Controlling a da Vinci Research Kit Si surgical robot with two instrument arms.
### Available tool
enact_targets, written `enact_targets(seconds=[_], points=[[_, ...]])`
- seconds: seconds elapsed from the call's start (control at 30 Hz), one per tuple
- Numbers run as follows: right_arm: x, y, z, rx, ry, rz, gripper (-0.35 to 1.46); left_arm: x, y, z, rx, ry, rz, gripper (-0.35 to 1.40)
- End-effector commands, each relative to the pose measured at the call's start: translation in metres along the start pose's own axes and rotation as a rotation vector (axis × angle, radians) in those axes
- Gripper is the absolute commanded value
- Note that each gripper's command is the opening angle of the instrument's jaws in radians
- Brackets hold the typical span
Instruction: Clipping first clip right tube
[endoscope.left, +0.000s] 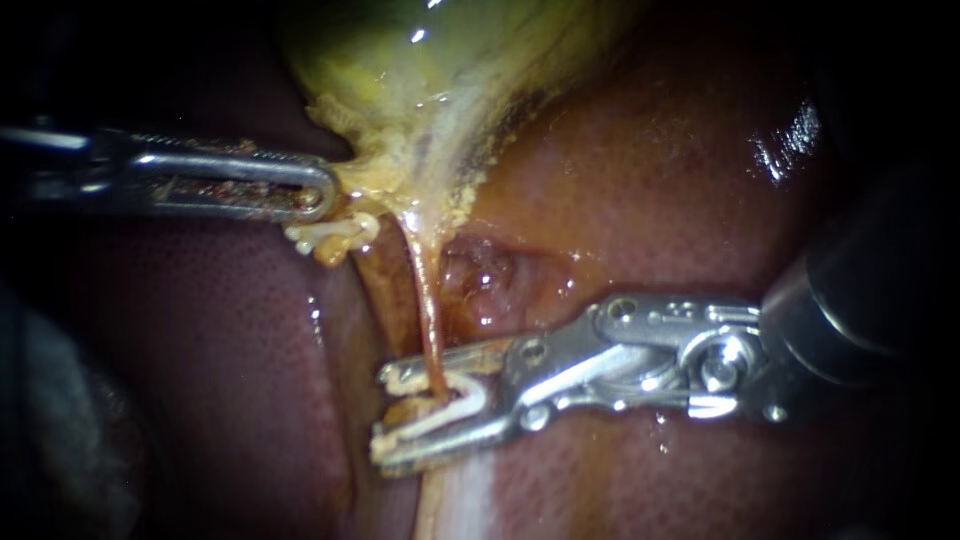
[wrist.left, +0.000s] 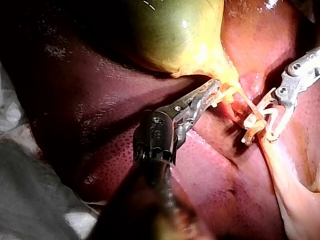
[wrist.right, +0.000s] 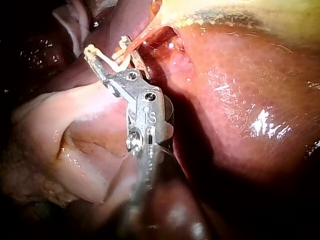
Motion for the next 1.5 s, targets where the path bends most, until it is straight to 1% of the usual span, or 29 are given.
enact_targets(seconds=[0.03,0.17,0.47,0.57,0.8,1.0,1.1,1.17,1.27,1.5], points=[[0.0000,-0.0002,0.0001,0.006,0.000,-0.002,0.44,0.0000,-0.0001,0.0000,-0.001,0.000,0.000,-0.35],[0.0002,-0.0007,0.0003,0.015,-0.005,-0.004,0.43,-0.0001,-0.0003,0.0000,-0.002,-0.001,0.001,-0.35],[0.0007,-0.0003,-0.0001,0.014,-0.002,0.005,0.35,-0.0001,-0.0003,-0.0001,-0.002,-0.001,0.001,-0.35],[0.0007,-0.0002,-0.0002,0.013,0.000,0.036,0.30,-0.0001,-0.0003,0.0000,-0.002,-0.001,0.001,-0.35],[0.0007,-0.0002,-0.0004,0.014,0.000,0.059,0.15,-0.0001,-0.0003,0.0000,-0.001,-0.001,0.001,-0.35],[0.0006,0.0000,-0.0006,0.013,0.001,0.077,-0.01,-0.0002,-0.0004,0.0001,-0.001,-0.001,0.002,-0.35],[0.0005,0.0002,-0.0008,0.015,0.001,0.112,-0.17,-0.0002,-0.0005,0.0001,-0.001,-0.001,0.002,-0.35],[0.0004,0.0003,-0.0010,0.017,0.001,0.135,-0.35,-0.0002,-0.0004,0.0001,-0.001,-0.001,0.002,-0.35],[0.0002,0.0004,-0.0013,0.020,0.000,0.182,-0.35,-0.0002,-0.0005,0.0001,-0.001,-0.001,0.002,-0.35],[-0.0006,0.0002,-0.0013,0.021,-0.002,0.188,-0.35,-0.0002,-0.0006,0.0001,-0.002,-0.001,0.002,-0.35]])
